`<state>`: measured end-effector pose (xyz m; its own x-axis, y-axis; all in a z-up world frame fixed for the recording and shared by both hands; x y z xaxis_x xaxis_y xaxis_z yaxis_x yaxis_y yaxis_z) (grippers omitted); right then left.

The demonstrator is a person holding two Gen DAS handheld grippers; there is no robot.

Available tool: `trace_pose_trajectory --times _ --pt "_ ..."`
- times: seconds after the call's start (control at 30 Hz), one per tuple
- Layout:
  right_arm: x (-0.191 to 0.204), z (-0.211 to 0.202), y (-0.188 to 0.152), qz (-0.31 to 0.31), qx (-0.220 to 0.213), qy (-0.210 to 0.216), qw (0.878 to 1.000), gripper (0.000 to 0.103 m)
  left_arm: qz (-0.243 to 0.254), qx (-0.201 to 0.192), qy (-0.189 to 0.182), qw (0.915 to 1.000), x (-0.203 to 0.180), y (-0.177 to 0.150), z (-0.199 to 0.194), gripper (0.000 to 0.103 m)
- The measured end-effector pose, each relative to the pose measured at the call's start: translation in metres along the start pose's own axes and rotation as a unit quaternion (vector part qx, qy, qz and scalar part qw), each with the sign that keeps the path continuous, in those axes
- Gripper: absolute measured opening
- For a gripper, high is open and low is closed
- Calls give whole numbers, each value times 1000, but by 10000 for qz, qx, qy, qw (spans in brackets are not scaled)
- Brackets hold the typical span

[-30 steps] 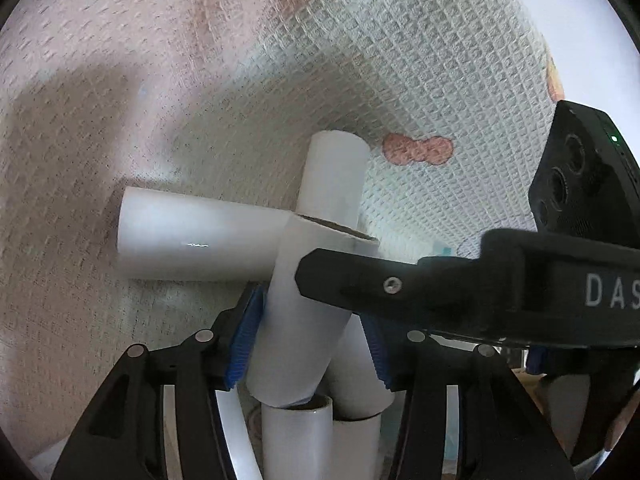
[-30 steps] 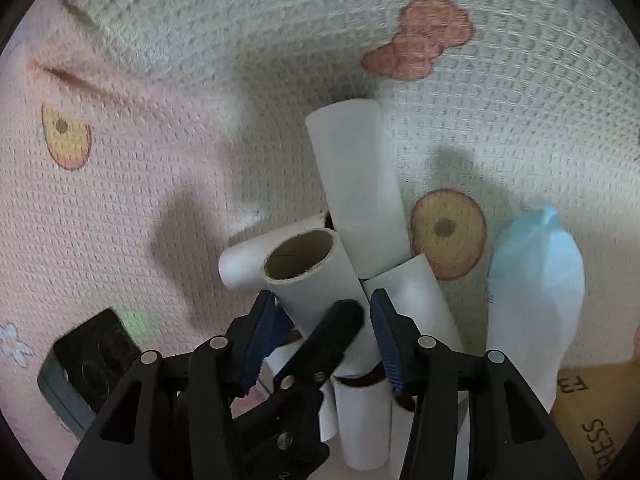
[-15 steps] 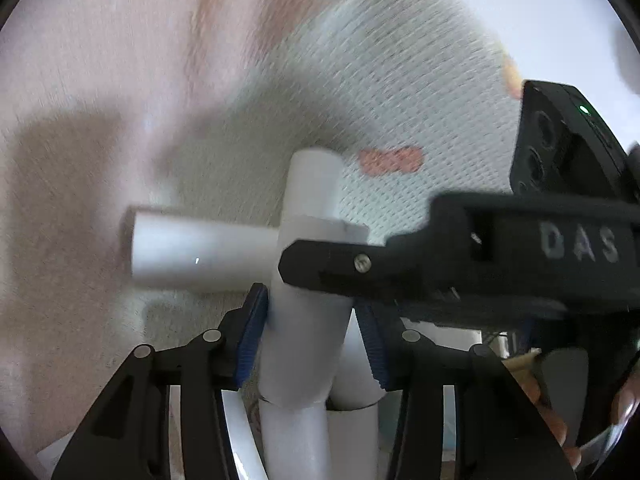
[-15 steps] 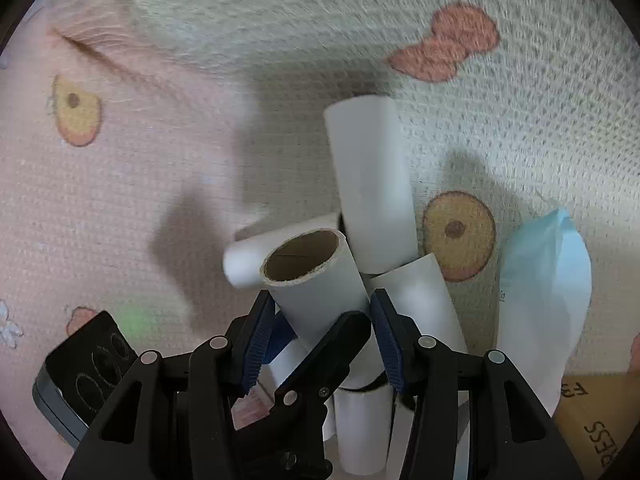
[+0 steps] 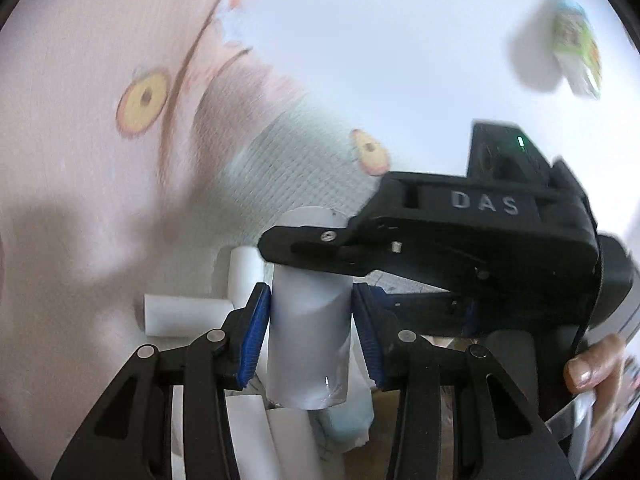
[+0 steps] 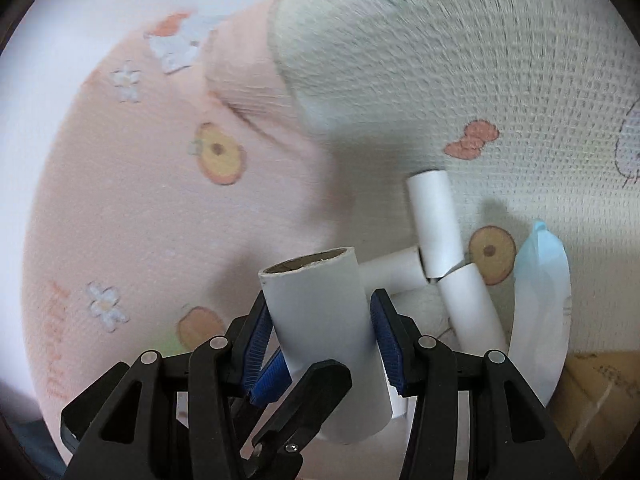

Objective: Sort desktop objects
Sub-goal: 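Lift the white tube with the left gripper and carry it to the box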

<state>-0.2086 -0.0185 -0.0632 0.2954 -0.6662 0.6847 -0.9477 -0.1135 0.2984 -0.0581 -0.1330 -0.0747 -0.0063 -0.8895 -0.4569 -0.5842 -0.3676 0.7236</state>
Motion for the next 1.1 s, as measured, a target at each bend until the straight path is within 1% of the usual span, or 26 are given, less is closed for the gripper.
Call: trace_pose_trajectory --times 0.03,0.1,0.17,0.2,0.27,0.33,0.4,0.43,0.5,0.57,0.6,0.63,0.7,0.8,0.9,0.97,1.0,1.07,1.1 --pt "4 -5 -2 -89 -14 -33 10000 47 120 -42 40 9999 -15 2 7 46" --pt "18 -13 -10 -235 -73 -121 9996 47 349 -127 139 9992 -33 -1 3 46" --pt "26 -19 -19 -328 -86 -185 9993 47 527 -195 165 9983 -39 -4 -3 46" --pt "28 -23 -21 -337 -100 -220 9991 47 567 -210 158 9980 -48 -4 2 46" --pt "30 -30 -27 -363 -85 -309 9988 47 607 -187 98 9979 -55 -3 -3 46" --pt "29 -34 -34 -430 -42 -410 9982 47 580 -30 20 9983 -62 -5 -8 46" --pt "28 -43 -45 -418 -10 -490 9979 47 612 -1 48 9981 -72 -8 -13 46" --pt "26 -47 -50 -395 -3 -444 9982 47 674 -5 71 9977 -76 -8 -14 46" --pt "22 -61 -61 -313 -38 -157 9994 47 754 35 85 9971 -83 -8 -19 46" --pt "17 -74 -71 -158 -76 116 9998 47 826 68 -14 9966 -94 -8 -23 46" --pt "15 -82 -74 -120 -123 166 9997 47 864 45 -48 9962 -99 -8 -25 46" --pt "16 -88 -77 -132 -190 150 9996 47 910 4 -49 9958 -106 -9 -30 46" --pt "23 -101 -81 -379 -344 -19 9987 47 997 -88 -64 9950 -117 -10 -37 46" --pt "33 -121 -86 -661 -520 -140 9964 47 1014 -128 -77 9947 -128 -7 -42 46" --pt "35 -134 -91 -812 -539 -201 9950 47 1074 -77 30 9942 -139 -10 -41 46" --pt "34 -142 -96 -868 -568 -312 9941 47 1167 0 29 9932 -146 -8 -33 46" --pt "33 -145 -97 -887 -584 -366 9937 47 1214 23 25 9926 -151 -14 -37 46" --pt "28 -152 -101 -881 -640 -406 9932 47 1360 110 27 9906 -160 -15 -32 46" --pt "23 -156 -103 -840 -661 -397 9935 47 1428 153 28 9896 -168 -20 -37 46"
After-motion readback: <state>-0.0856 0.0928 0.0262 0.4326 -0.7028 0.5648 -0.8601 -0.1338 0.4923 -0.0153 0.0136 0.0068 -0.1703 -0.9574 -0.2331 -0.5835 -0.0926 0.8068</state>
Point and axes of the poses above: each gripper's, at about its wrist camera, not at the fingertips, and z roughly the way its jaws point, x to its left, y to its top, the point moved 1 cm from there along z, roughly the way its jaws point, and after that the axes turned 4 degrees about y, right-handed, at the moved point
